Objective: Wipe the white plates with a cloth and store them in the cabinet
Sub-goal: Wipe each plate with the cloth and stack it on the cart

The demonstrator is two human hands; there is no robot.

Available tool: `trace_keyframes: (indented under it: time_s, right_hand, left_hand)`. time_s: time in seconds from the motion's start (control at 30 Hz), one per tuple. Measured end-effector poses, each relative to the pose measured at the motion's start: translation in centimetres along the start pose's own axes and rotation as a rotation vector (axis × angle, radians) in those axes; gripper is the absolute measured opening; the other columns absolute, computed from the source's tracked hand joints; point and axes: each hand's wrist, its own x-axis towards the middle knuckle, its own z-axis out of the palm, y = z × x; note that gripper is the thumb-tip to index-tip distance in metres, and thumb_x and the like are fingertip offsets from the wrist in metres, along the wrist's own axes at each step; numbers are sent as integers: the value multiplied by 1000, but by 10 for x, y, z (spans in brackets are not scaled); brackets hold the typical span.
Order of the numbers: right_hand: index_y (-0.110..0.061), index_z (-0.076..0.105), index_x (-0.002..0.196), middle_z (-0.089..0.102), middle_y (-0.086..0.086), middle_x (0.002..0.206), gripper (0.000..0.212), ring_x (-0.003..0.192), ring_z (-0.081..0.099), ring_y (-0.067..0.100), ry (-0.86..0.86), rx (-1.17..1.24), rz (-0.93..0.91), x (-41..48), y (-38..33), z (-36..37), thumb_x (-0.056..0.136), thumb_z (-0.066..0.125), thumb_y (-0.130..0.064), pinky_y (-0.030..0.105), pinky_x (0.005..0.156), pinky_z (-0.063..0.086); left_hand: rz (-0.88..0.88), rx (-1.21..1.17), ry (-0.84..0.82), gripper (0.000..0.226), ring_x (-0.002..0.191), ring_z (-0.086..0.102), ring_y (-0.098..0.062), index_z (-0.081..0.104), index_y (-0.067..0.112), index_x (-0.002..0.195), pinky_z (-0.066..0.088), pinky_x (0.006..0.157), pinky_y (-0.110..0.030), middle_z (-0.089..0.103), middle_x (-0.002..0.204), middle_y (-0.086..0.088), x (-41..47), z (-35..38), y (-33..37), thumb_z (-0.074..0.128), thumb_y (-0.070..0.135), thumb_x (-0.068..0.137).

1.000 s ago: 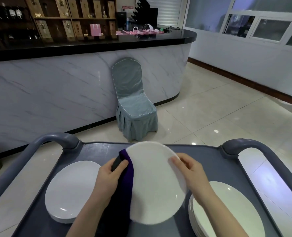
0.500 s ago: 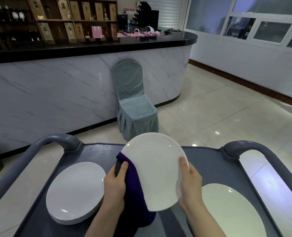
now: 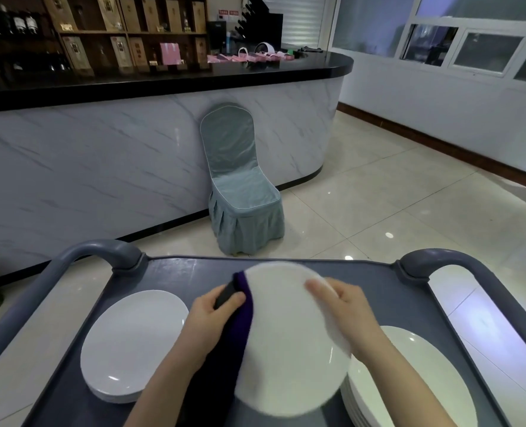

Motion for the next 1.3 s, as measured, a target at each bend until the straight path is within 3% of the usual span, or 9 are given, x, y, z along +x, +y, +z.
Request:
trace_keyframes:
  time_s: [0.13,0.27,0.47,0.57,0.7,0.93,1.07,1.13,1.3]
  right_hand:
    - [-16,71,85,72,-1,81,23,70,67,17,455,474,286,-13,15,37,97,59,-32,29,59,54]
    - [-29,69,104,75,-3,104,13,98,69,20,337,414,199,-29,32,51,98,58,-33,42,84,58]
    - [-33,37,151,32,-13,159,82,147,28,6,-63,-595,-601,-36,43,1,81,71,-60,29,118,27]
    - [-25,57,139,45,0,153,58,144,39,21,-170,-1086,-1058,-28,43,-4,90,63,-54,49,115,34]
    - [-19,74,117,69,2,125,30,116,66,20,-131,-1079,-1235,-20,33,4,88,67,-22,45,103,49]
    - [-41,65,126,59,-28,132,30,119,58,-6,-204,-708,-777,-37,19,21,96,58,-39,23,86,57]
    - [-42,61,131,61,-31,128,36,119,56,-10,-286,-306,-374,-46,16,42,97,61,-30,14,97,44]
    - [-40,73,112,73,-21,108,26,100,63,-7,-209,-106,-241,-47,15,50,96,63,-24,13,84,47]
    - [-17,76,94,76,10,94,34,86,67,12,-28,206,-13,-41,5,55,88,56,-44,31,80,52]
  left_hand:
    - [-148,-202,327,12,78,69,-13,69,24,87,55,64,-27,75,77,12,-8,26,-14,62,29,94]
    - [-254,-302,352,8,84,69,-22,69,22,91,54,63,-31,75,86,1,-4,19,-16,63,26,94]
    - [-259,-193,280,14,78,71,-26,69,15,91,54,61,-32,77,82,-5,15,-22,-7,62,27,95]
    - [-291,-86,139,16,69,74,-21,69,17,92,54,57,-28,77,78,-1,20,-30,3,59,28,96]
    - [-336,-41,61,18,74,75,-24,71,13,98,55,65,-32,77,85,-7,23,-32,12,59,27,95]
    - [-462,-585,73,40,60,47,-20,48,14,68,35,68,-34,48,60,1,25,-16,3,70,46,79]
    - [-311,-475,253,50,98,57,-17,61,20,109,43,94,-35,62,103,5,24,18,4,63,62,81]
    - [-145,-304,259,58,136,40,-12,41,35,143,32,113,-38,29,154,13,19,29,8,60,49,90]
    - [399,226,127,51,147,-1,3,10,37,148,3,122,-29,2,162,18,-7,62,-2,31,38,102]
